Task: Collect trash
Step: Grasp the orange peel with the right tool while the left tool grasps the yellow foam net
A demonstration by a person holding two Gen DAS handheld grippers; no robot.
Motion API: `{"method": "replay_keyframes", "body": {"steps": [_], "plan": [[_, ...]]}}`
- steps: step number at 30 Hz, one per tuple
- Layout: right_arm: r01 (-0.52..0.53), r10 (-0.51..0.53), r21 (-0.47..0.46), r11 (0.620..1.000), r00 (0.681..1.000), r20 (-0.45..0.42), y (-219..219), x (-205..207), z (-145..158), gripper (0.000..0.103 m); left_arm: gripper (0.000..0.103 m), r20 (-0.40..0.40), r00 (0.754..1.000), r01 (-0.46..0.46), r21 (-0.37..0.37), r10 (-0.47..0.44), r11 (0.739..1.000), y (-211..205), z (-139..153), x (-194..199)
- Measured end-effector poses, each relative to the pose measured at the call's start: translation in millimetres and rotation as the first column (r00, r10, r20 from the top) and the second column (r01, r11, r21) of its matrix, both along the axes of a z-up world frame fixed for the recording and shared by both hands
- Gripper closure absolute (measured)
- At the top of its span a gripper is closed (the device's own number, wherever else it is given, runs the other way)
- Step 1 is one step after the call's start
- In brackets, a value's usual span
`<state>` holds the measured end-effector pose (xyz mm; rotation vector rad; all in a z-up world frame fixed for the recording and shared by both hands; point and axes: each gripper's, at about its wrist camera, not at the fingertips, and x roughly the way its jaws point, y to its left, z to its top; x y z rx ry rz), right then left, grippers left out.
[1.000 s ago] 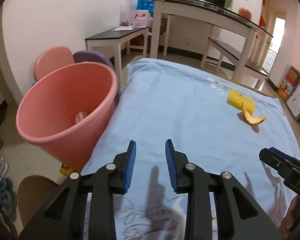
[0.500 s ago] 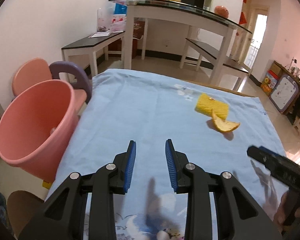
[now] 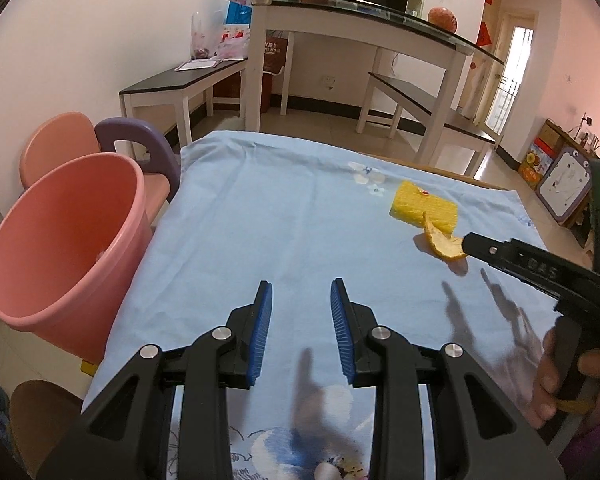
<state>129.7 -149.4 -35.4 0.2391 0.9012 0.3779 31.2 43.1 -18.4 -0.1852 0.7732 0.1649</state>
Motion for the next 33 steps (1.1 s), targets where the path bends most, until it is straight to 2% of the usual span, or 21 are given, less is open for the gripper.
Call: {"method": "replay_keyframes", "body": {"steps": [3,7,12,19,24,28,33], "plan": [[0.004,-0.004,0.002,1.000,1.000,-0.015,2,6,-4,0.059,0.073,-0.006,1.000,0.001,0.001,-0.001,1.000,0,-2,2],[-0.004,0.004,-0.018,1.000,1.000,-0.004,5,6,-10,0.081,0.073,-0.003,1.000,0.010,0.001,-0.010,1.000,-3,-3,5],[-0.002,0.002,0.001,1.000,1.000,0.010,0,6,-12,0.097,0.073,0.018,0.999,0.029,0.010,-0.029,1.000,-9,-2,11],[0.056,-0.053,-0.027,0.998,0.995,0.088,-20,-2,4,0.099,0.073,0.046,0.997,0.058,-0.025,-0.057,0.998,-18,-1,23],[0.097,-0.094,-0.030,0.995,0.992,0.079,-31,0,-1,0.099,0.073,0.030,0.996,0.083,-0.093,-0.081,0.992,-21,-1,44],[0.107,-0.107,0.011,0.994,0.993,0.056,-39,5,-6,0.099,0.073,0.011,0.994,0.113,-0.133,-0.112,0.985,-28,-2,67],[0.102,-0.103,0.016,0.995,0.992,0.077,-42,2,-3,0.099,0.073,0.018,0.992,0.124,-0.146,-0.123,0.981,-38,-4,95]]}}
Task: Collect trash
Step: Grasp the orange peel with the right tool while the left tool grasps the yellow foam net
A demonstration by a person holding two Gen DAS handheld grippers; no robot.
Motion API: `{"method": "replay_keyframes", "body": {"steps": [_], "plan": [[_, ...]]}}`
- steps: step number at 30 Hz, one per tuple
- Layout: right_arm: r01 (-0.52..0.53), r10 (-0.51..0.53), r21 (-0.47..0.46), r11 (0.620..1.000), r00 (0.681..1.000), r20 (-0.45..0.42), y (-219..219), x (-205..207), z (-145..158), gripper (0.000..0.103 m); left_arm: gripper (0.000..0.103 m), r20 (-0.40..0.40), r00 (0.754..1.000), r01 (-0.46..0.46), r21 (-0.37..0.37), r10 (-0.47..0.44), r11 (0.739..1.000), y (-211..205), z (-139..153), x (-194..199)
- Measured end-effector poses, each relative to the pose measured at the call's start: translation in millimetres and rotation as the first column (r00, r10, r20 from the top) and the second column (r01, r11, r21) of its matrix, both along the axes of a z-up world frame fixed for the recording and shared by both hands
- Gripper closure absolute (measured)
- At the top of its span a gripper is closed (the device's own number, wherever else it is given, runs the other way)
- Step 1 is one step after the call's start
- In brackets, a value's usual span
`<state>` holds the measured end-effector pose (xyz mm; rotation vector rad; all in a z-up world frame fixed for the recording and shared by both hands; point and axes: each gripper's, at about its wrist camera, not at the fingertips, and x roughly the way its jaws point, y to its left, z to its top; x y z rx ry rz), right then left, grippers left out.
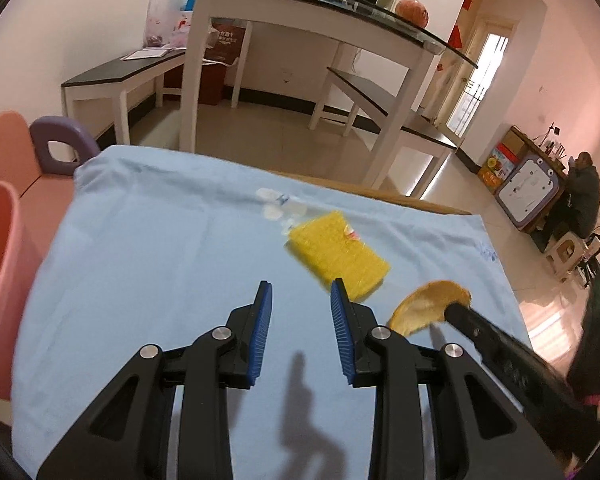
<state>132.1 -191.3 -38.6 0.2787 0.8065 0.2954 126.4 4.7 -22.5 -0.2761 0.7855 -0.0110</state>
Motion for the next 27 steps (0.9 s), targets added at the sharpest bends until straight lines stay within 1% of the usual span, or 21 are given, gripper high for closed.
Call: {"method": "replay_keyframes", "body": {"steps": [3,7,10,12,13,18,21,25,27], "plan": [[-0.008,0.008,0.003,1.000,1.000,0.002,0,-1,1,0.099,0.073,-0.024,1.000,0.002,0.003,-0.002,1.000,-7,-5,21],[-0.009,0.009,0.009,1.000,1.000,0.008,-5,-3,1,0.099,0.073,-0.056,0.998,-0.022,0.013,0.022,1.000,-12,-16,45],[-0.015,0.015,0.015,1.000,1.000,0.008,-6,-4,1,0.099,0.073,-0.067,0.997,-0.034,0.050,0.038,0.998,-15,-22,59],[-0.015,0.015,0.017,1.000,1.000,0.010,-6,-4,2,0.099,0.073,-0.078,0.996,-0.037,0.054,0.042,0.998,-16,-26,64],[-0.015,0.015,0.018,1.000,1.000,0.012,-6,-4,2,0.099,0.073,-0.087,0.995,-0.038,0.042,0.041,0.998,-17,-28,67],[-0.016,0.016,0.020,1.000,1.000,0.007,-8,-3,2,0.099,0.072,-0.069,0.997,-0.028,0.067,0.032,0.997,-26,-28,74],[-0.013,0.013,0.022,1.000,1.000,0.005,-8,-2,2,0.099,0.072,-0.067,0.998,-0.017,0.051,0.020,0.999,-28,-29,76],[-0.012,0.012,0.019,1.000,1.000,-0.003,-7,-1,1,0.099,0.073,-0.065,0.998,-0.008,0.051,0.012,0.999,-30,-28,78],[-0.011,0.012,0.016,1.000,1.000,-0.004,-5,0,1,0.099,0.084,-0.060,0.998,0.004,0.050,-0.001,0.999,-33,-27,79]]}}
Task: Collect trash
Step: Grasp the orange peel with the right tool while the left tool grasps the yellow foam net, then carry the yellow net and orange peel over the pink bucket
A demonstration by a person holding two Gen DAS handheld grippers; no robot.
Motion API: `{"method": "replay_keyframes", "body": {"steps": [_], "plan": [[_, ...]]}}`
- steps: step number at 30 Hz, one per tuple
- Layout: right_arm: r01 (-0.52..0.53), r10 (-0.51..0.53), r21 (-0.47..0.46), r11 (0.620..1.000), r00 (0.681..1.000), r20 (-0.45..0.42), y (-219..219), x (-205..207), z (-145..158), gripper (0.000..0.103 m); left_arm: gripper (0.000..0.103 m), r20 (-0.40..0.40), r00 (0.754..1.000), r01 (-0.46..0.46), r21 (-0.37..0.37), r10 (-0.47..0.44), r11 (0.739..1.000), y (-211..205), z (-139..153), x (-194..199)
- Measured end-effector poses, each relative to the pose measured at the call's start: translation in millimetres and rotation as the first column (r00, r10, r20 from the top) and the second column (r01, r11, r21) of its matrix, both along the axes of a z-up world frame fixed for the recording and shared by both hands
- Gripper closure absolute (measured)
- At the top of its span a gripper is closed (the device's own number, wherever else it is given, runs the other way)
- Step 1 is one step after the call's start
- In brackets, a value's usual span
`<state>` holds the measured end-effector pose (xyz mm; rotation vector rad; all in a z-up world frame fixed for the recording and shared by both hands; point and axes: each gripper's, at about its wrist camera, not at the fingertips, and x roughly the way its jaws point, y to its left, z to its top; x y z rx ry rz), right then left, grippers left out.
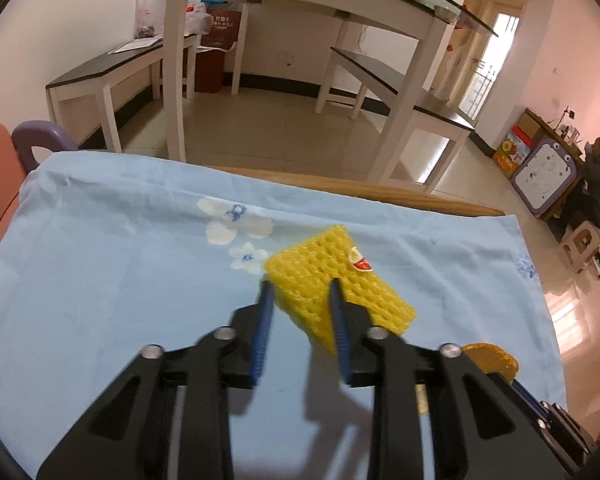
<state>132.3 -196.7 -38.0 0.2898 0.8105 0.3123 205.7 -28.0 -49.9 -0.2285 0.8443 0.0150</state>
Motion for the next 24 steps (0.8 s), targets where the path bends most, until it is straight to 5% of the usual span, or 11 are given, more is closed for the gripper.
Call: {"method": "replay_keyframes", "body": {"steps": [3,24], "plan": [[0.003,-0.003,0.000,1.000,1.000,0.000,0,1,0,0.099,0.095,0.015,1.000,0.008,0.021,-0.008,1.000,-3,3,-2],[-0.041,0.040,0.024,0.999,0.998,0.054,1,-6,7,0.099,0.096,0.081,0.997,-0.025,0.048,0.021,0.999,19,33,-74]]}}
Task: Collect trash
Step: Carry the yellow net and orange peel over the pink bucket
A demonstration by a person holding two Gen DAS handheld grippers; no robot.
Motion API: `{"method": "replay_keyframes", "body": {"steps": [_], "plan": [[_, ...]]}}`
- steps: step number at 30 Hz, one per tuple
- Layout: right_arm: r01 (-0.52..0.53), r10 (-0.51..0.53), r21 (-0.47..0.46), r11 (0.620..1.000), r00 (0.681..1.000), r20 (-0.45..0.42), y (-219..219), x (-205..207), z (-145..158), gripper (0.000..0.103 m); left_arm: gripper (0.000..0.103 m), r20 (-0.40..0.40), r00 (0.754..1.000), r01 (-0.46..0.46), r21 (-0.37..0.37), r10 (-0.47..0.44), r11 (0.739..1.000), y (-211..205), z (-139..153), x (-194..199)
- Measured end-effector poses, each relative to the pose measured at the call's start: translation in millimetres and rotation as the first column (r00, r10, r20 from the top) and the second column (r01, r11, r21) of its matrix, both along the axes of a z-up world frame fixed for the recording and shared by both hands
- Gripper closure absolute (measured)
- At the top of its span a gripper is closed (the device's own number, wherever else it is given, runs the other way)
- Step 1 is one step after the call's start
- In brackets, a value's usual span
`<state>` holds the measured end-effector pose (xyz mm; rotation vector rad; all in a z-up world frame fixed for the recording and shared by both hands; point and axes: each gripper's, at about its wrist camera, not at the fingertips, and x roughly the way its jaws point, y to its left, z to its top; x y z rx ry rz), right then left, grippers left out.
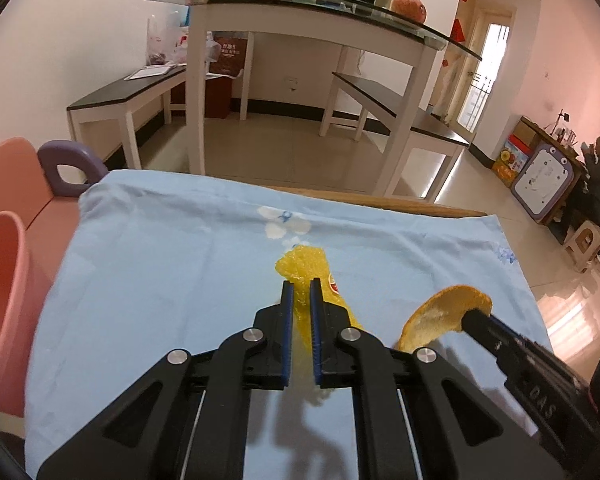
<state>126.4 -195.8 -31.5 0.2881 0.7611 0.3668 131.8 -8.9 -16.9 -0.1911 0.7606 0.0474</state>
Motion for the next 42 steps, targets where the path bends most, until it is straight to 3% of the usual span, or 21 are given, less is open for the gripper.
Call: {"method": "replay_keyframes", "body": {"steps": [9,23,32,42], "plan": [[-0.022,0.022,0.013,1.000,1.000,0.018,2,-4,1,0.099,0.096,0.005,1.000,-0.021,0.005,0.021,1.000,9,3,-33],[-0.062,0.066,0.068,0.996,0.996,-0.059,9,3,-11,0.098,0.096,0.045,0.998,-0.047,0.014,0.047,0.999,27,15,-74],[-0.089,0.089,-0.006,0.996,0.996,-0.028,30,-12,-4,0.098,0.096,0.064,0.995,-0.074,0.018,0.073,0.997,43,21,-95],[-0.158,0.158,-0.001,0.987,0.987,-0.014,55,-35,13,0.098,0.096,0.079,0.992,-0.102,0.016,0.101,0.995,59,24,-115]]}}
